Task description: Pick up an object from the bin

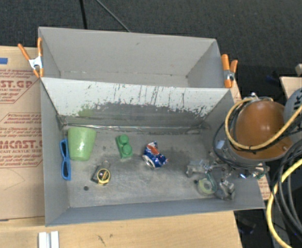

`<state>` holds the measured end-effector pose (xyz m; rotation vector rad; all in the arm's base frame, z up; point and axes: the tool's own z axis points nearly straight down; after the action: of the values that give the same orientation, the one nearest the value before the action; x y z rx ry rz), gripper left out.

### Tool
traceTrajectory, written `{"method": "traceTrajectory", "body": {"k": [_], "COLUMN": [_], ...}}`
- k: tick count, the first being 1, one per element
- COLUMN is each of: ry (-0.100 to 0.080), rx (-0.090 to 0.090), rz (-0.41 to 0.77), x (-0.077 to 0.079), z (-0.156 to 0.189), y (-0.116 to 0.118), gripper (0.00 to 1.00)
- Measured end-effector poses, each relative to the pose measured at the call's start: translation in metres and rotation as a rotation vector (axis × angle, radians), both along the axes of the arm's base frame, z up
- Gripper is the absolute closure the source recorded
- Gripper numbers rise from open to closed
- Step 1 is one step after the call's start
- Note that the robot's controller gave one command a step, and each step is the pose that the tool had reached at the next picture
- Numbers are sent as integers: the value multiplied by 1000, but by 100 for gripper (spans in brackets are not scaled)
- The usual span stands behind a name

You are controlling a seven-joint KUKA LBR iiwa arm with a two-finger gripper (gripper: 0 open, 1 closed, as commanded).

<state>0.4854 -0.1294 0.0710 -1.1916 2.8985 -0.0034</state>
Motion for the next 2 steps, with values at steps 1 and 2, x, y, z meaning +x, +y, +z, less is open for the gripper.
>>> {"method": "traceTrajectory", "body": {"k": [1, 2], "ry": [3, -2], "rx": [0, -2], "rz": [0, -5], "x": [-1, 32], "z": [-1, 127], "y": [0, -14], "gripper": [100, 100]}}
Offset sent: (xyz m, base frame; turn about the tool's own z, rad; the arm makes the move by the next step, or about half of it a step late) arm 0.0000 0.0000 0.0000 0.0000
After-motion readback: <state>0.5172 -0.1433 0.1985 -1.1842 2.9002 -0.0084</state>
